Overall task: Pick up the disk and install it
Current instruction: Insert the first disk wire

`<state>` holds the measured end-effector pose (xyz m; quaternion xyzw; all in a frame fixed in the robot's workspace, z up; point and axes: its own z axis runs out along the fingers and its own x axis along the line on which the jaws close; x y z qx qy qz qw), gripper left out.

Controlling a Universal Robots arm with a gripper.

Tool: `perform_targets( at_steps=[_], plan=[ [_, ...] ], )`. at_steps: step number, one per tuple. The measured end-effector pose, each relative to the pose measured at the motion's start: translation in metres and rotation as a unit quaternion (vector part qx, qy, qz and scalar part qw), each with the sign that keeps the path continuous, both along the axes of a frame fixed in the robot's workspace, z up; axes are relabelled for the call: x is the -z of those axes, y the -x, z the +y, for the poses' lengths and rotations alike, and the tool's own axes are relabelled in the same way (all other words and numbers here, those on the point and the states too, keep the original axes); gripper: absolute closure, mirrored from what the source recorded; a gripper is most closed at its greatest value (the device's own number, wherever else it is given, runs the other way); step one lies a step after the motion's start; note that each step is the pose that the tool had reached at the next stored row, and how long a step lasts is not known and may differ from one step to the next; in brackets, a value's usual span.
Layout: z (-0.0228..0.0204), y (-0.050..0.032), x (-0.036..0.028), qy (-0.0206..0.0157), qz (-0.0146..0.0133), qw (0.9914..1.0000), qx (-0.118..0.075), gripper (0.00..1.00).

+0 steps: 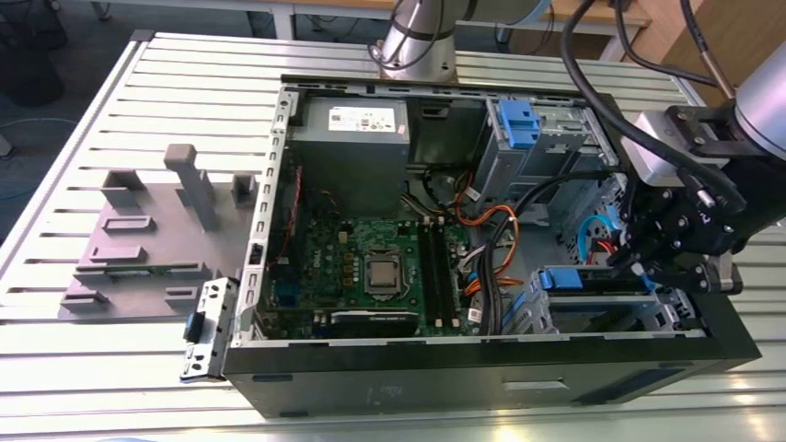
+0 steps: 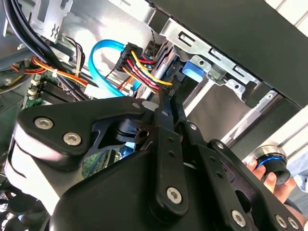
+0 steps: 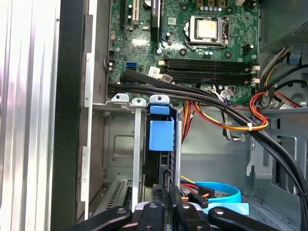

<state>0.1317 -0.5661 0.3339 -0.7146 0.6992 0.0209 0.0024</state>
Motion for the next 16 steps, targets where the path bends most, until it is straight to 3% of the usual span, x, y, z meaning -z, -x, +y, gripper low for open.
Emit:
perform_targets(
  at_steps=[16],
  plan=[
    [0.0008, 0.0034, 0.0022, 0.0000, -0.0002, 1.00000, 0.001, 0.84]
  ],
)
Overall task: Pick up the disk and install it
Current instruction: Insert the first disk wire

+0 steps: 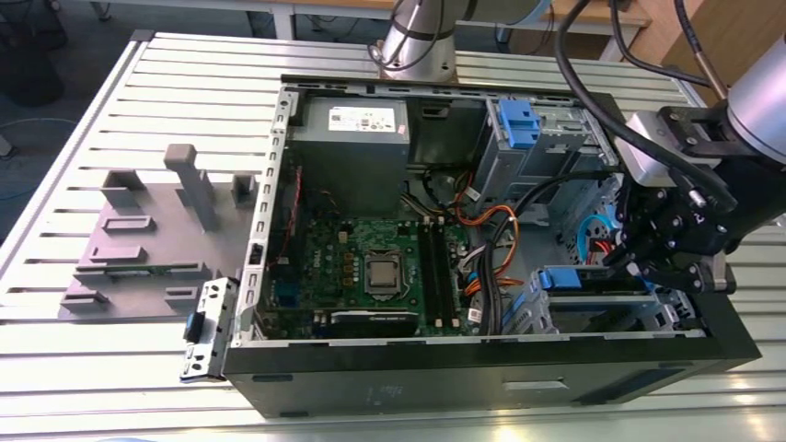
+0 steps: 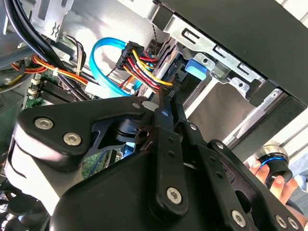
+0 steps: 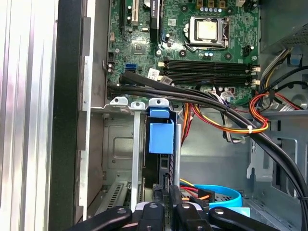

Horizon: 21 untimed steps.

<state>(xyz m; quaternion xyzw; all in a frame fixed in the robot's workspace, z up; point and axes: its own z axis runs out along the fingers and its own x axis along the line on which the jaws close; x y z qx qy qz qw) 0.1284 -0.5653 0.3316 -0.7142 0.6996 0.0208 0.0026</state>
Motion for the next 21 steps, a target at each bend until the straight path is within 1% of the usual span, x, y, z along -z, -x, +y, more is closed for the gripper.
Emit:
perform_targets(
  at_steps=[1, 3, 4, 6, 11, 16, 21],
  plan=[
    [0.0006, 0.0000, -0.0001, 0.0001, 0.0000, 1.00000, 0.002, 0.84],
    [0.0020, 0.0000, 0.0012, -0.0011, 0.0000, 0.99999, 0.004, 0.84],
    [0.0025, 0.0000, 0.0007, -0.0004, 0.0000, 0.99999, 0.005, 0.84],
    [0.0027, 0.0000, 0.0001, 0.0002, 0.0000, 0.99998, 0.007, 0.84],
    [0.0027, 0.0000, 0.0002, 0.0003, 0.0000, 0.99997, 0.007, 0.84],
    [0.0027, 0.0000, 0.0020, 0.0002, 0.0000, 0.99997, 0.007, 0.84],
    [0.0027, 0.0000, 0.0022, 0.0002, 0.0000, 0.99997, 0.007, 0.84]
  ],
)
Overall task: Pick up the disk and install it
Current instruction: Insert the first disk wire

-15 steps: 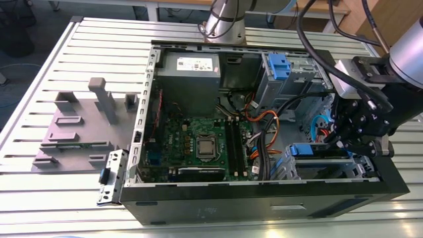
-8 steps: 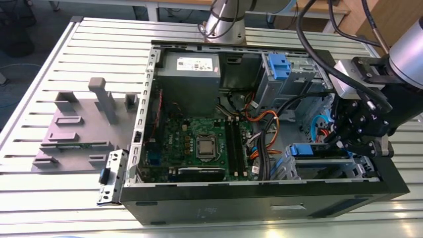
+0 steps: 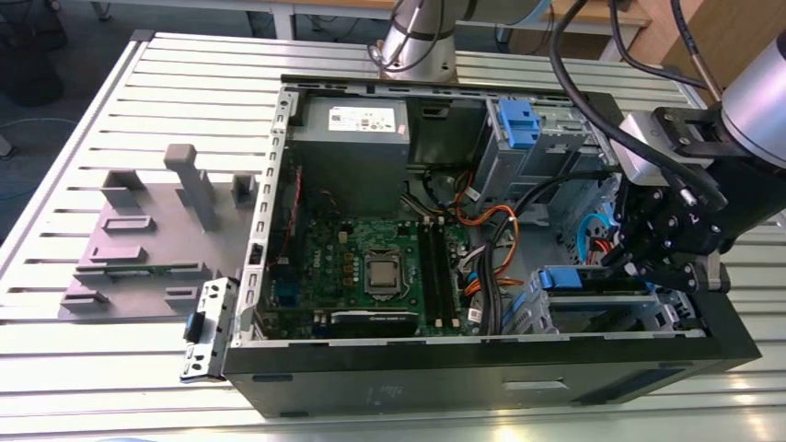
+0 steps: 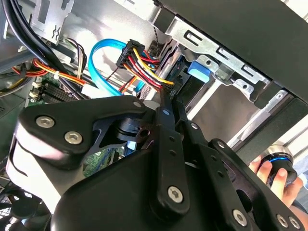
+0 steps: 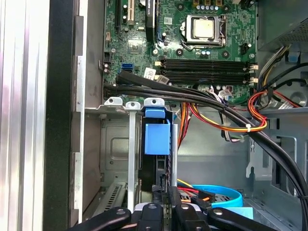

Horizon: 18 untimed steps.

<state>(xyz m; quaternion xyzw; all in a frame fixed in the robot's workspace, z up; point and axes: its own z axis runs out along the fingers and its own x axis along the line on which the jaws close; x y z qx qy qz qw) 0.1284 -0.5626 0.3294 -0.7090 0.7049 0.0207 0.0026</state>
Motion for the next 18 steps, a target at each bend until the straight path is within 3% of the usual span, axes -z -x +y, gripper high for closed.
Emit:
perform_targets(
  at_steps=[3, 6, 18],
  plan=[
    [0.0000, 0.0000, 0.0002, -0.0002, 0.0000, 1.00000, 0.000, 0.82],
    [0.0000, 0.0000, 0.0002, -0.0001, 0.0000, 1.00000, 0.000, 0.70],
    [0.0001, 0.0000, -0.0082, -0.0002, 0.0000, 1.00000, 0.000, 0.72]
  ],
)
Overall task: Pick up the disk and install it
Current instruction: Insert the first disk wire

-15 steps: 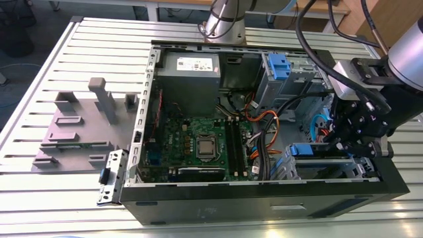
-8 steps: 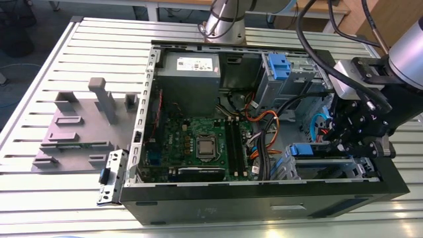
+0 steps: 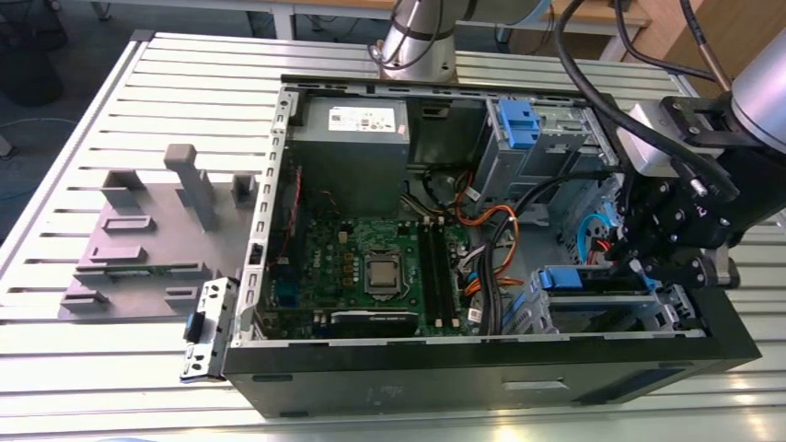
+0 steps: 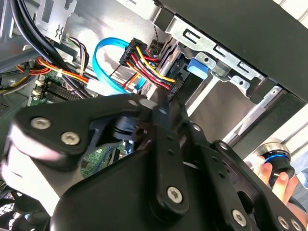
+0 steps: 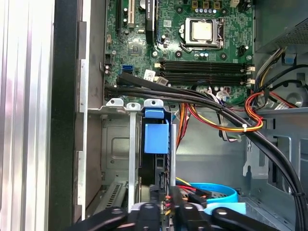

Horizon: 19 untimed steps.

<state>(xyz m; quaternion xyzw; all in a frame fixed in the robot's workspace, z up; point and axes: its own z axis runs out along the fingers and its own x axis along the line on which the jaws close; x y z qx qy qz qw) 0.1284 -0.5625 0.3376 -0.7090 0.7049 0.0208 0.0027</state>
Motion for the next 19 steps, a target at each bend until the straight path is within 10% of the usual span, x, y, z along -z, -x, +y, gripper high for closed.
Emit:
perform_targets(
  at_steps=[5, 13, 19],
  plan=[
    [0.0000, -0.0013, -0.0004, 0.0003, 0.0003, 1.00000, 0.000, 0.89],
    [0.0001, -0.0150, 0.0035, -0.0002, 0.0142, 0.99990, -0.001, 0.89],
    [0.0000, -0.0153, 0.0066, -0.0002, 0.0164, 0.99987, -0.001, 0.89]
  ],
)
